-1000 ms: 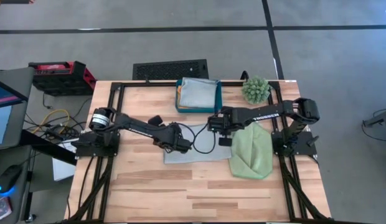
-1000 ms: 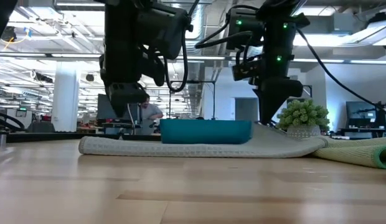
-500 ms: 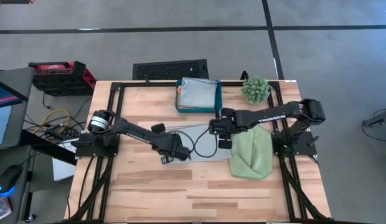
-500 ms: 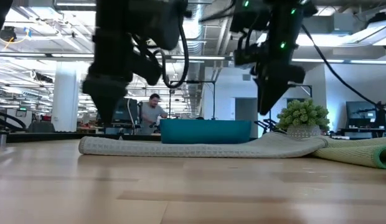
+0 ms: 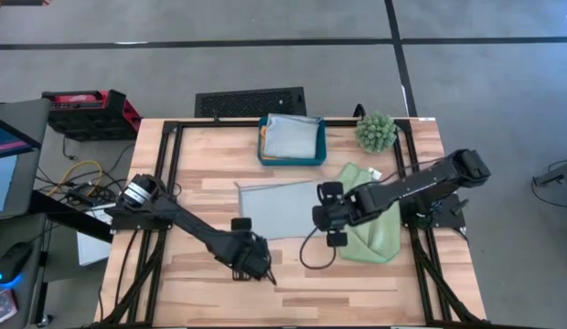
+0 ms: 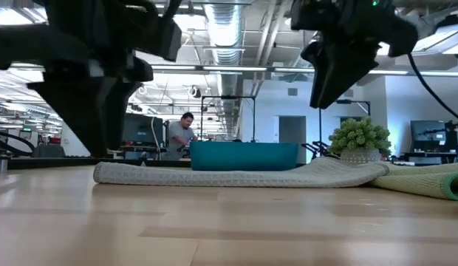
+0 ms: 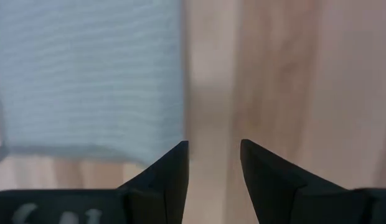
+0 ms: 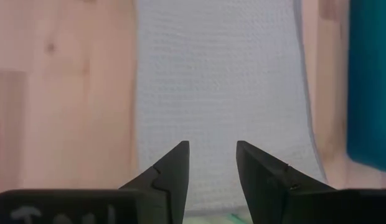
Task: Fold microfiber towels
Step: Fold the gray microfiber cloth
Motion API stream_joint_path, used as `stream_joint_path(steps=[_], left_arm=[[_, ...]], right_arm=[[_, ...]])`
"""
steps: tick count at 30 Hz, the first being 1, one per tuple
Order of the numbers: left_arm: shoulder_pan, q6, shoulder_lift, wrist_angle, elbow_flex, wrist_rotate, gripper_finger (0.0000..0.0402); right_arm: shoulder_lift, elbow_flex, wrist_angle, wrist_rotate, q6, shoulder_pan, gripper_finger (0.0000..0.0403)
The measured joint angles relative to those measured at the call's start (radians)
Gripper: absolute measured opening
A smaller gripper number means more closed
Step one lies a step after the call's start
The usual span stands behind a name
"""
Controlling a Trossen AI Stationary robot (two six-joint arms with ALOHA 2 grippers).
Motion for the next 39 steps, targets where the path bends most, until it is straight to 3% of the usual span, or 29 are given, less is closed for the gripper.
stream_joint_path(steps=[7, 15, 22, 25, 30, 39], left_arm=[[0.0, 0.067, -0.001, 0.028, -0.015, -0.121, 0.0138], [0.034, 0.02, -0.001, 0.065, -0.137, -0.03, 0.0138], [0.035, 0.013, -0.007, 0.093, -0.177, -0.038, 0.0135], [0.035, 0.013, -0.006, 0.094, -0.177, -0.041, 0.0111], [0.049, 0.005, -0.002, 0.094, -0.168, -0.032, 0.0016], [0.127, 0.134, 0.003, -0.015, 0.004, -0.139, 0.0003]], right_arm=[[0.0, 0.0, 0.051, 0.001, 0.0, 0.051, 0.0154], [0.0, 0.0, 0.05, 0.005, 0.0, 0.059, 0.0154], [0.0, 0.0, 0.043, 0.006, -0.008, 0.048, 0.0154], [0.0, 0.0, 0.034, 0.008, -0.009, 0.05, 0.0154], [0.0, 0.0, -0.015, 0.011, -0.009, 0.05, 0.0154], [-0.058, 0.001, -0.099, 0.072, 0.02, 0.045, 0.0154]])
